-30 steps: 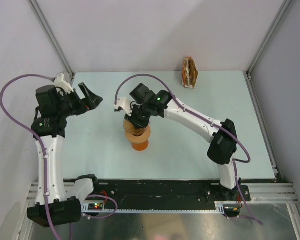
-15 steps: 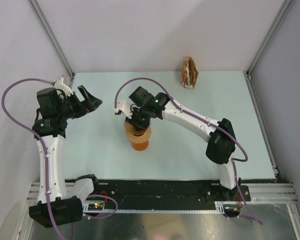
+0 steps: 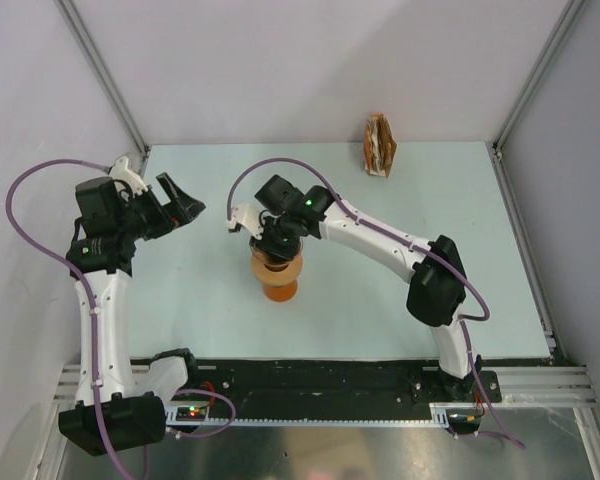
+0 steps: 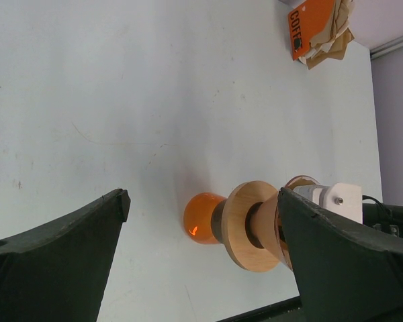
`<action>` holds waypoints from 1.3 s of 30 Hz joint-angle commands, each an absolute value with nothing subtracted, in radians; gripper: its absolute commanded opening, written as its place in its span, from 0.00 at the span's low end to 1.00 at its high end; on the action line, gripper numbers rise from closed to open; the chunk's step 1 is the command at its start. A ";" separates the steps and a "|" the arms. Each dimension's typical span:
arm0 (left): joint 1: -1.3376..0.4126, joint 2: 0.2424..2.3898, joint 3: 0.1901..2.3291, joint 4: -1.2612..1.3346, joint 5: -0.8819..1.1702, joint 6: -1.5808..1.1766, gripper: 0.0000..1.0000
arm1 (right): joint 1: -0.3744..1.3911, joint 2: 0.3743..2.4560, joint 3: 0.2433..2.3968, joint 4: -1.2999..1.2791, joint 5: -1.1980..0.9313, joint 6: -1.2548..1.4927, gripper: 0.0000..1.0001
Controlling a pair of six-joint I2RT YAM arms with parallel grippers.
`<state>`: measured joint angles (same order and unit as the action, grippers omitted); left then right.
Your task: Place the coffee filter in the dripper
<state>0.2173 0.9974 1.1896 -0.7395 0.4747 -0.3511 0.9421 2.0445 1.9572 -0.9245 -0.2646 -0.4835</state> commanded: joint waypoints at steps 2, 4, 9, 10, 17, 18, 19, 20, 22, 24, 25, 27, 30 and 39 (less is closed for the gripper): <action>0.229 0.973 1.185 -0.720 0.491 -0.355 1.00 | 0.956 2.074 2.013 -0.982 -0.244 -0.501 0.20; 0.229 0.971 1.183 -0.718 0.492 -0.354 1.00 | 0.963 2.068 2.028 -0.992 -0.235 -0.506 0.20; 0.229 0.971 1.181 -0.710 0.501 -0.355 1.00 | 0.985 2.045 2.065 -1.003 -0.188 -0.528 0.21; 0.229 0.974 1.181 -0.708 0.503 -0.356 1.00 | 0.990 2.042 2.071 -1.006 -0.180 -0.532 0.21; 0.228 0.980 1.180 -0.691 0.515 -0.362 1.00 | 1.014 2.023 2.106 -1.028 -0.149 -0.545 0.27; 0.228 0.982 1.180 -0.690 0.516 -0.361 1.00 | 1.016 2.021 2.116 -1.033 -0.146 -0.546 0.27; 0.228 0.982 1.180 -0.689 0.518 -0.357 1.00 | 1.016 2.020 2.126 -1.040 -0.144 -0.546 0.28; 0.228 0.983 1.179 -0.687 0.520 -0.353 1.00 | 1.017 2.018 2.140 -1.045 -0.139 -0.545 0.28; 0.229 0.986 1.180 -0.686 0.522 -0.339 1.00 | 1.017 2.009 2.164 -1.053 -0.131 -0.546 0.30; 0.230 0.990 1.183 -0.685 0.519 -0.321 1.00 | 1.013 1.996 2.186 -1.054 -0.129 -0.550 0.32; 0.229 0.991 1.185 -0.686 0.514 -0.310 1.00 | 1.010 1.988 2.194 -1.049 -0.129 -0.554 0.34; 0.229 0.997 1.192 -0.685 0.503 -0.292 1.00 | 1.002 1.965 2.209 -1.028 -0.128 -0.569 0.37; 0.228 1.016 1.219 -0.686 0.498 -0.269 1.00 | 0.984 1.926 2.230 -0.988 -0.124 -0.584 0.40; 0.178 1.163 1.398 -0.721 0.431 -0.128 1.00 | 0.797 1.693 2.107 -0.806 -0.275 -0.414 0.53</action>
